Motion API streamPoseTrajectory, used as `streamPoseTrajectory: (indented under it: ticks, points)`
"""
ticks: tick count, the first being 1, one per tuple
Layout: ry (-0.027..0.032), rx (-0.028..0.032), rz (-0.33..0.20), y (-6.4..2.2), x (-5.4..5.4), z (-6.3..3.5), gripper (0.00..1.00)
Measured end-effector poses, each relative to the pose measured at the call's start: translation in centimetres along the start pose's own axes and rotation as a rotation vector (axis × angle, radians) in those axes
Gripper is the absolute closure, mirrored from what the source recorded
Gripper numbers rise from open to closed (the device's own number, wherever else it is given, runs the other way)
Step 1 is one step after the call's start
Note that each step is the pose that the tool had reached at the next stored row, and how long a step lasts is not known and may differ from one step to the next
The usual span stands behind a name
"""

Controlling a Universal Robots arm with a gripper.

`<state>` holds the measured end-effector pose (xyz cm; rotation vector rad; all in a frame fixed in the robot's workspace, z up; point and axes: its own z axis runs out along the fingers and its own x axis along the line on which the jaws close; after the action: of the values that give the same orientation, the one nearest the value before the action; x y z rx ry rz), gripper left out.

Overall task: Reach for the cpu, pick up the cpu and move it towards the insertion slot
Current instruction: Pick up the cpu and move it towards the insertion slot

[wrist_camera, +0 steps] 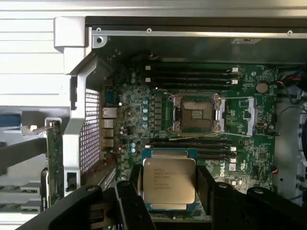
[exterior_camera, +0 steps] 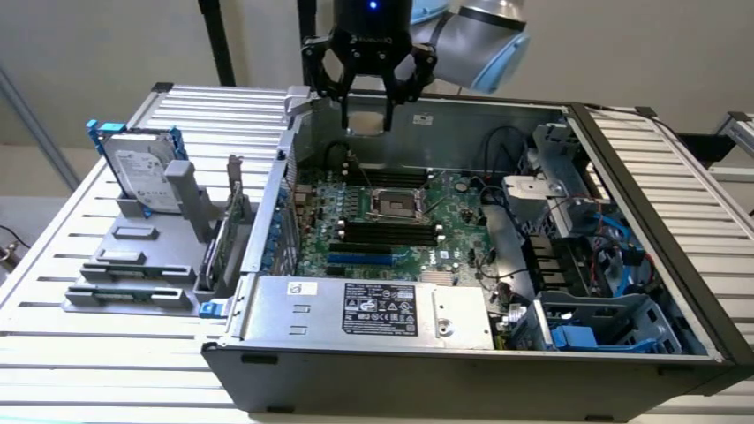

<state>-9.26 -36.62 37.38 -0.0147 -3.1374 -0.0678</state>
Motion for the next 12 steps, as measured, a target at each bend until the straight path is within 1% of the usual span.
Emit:
streamPoseTrajectory:
  ticks: [8, 12]
  points:
    - [0.0001, 0.0002, 0.000, 2.69, -2.2, 0.72, 0.45]
    - [0.0000, 0.0002, 0.000, 3.65, -3.5, 1.10, 0.45]
